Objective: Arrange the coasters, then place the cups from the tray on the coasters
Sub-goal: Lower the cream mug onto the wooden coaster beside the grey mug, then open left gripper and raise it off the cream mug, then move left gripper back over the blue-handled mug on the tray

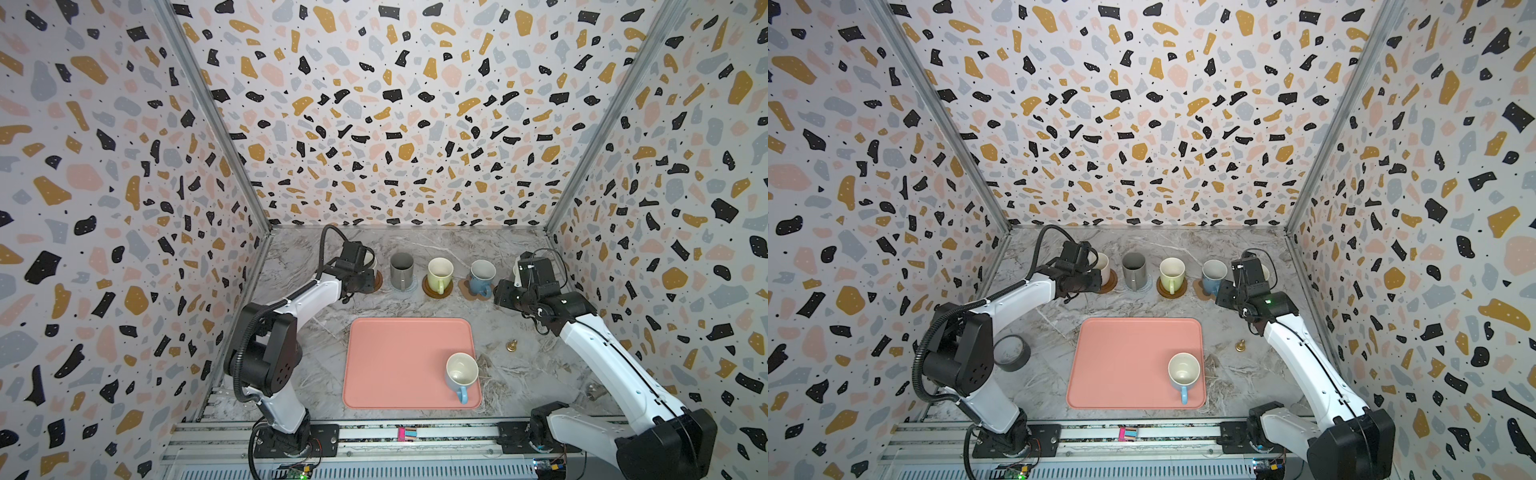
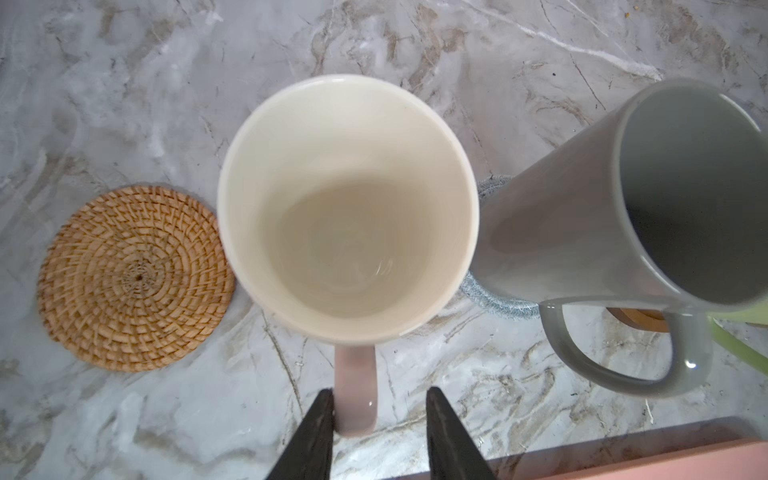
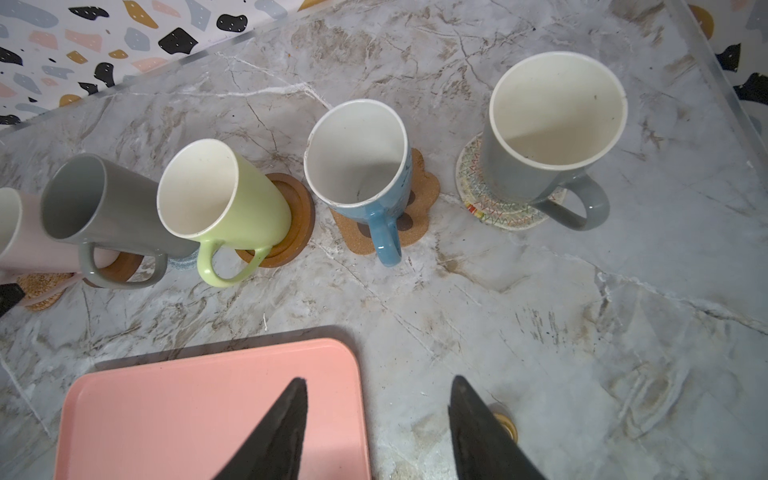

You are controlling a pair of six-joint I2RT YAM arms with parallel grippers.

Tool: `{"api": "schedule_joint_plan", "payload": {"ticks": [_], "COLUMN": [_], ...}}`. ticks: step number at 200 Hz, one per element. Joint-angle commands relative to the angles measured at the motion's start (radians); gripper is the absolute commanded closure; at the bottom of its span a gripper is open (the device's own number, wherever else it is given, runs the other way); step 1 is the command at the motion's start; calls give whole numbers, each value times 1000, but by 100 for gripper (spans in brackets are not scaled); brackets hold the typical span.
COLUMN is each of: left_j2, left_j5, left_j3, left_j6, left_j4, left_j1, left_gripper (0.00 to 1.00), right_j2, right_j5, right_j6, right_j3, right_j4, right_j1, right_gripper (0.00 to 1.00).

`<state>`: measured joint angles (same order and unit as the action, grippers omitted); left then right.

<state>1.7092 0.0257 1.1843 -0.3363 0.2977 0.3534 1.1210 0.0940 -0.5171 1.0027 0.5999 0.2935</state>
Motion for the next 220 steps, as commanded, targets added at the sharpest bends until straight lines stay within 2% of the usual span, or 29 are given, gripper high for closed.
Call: {"api": "schedule_joint_plan", "payload": {"ticks": [1, 49, 99, 156, 220], "left_j2": [-38, -109, -249, -385, -461], "left_j5": [-2, 6, 24, 100, 150], "left_j3": [-18, -61, -111, -129, -114], "left_j6": [-6, -22, -60, -144, -248], "left_j4": [-9, 7, 50, 130, 191], "left_j1": [-7, -8, 27, 180, 462], "left_gripper": [61, 51, 50, 49, 49], "right_j2": [-36, -42, -49, -37, -31], "right_j5": [4, 7, 7, -1, -7], "right_j6": [-11, -9, -3, 24, 50], "right_j3": [-3, -4, -13, -16, -25], "right_j4": [21, 28, 31, 19, -8], "right_j1": [-4, -4, -4, -4, -4], "right_gripper": [43, 43, 43, 43, 43]}}
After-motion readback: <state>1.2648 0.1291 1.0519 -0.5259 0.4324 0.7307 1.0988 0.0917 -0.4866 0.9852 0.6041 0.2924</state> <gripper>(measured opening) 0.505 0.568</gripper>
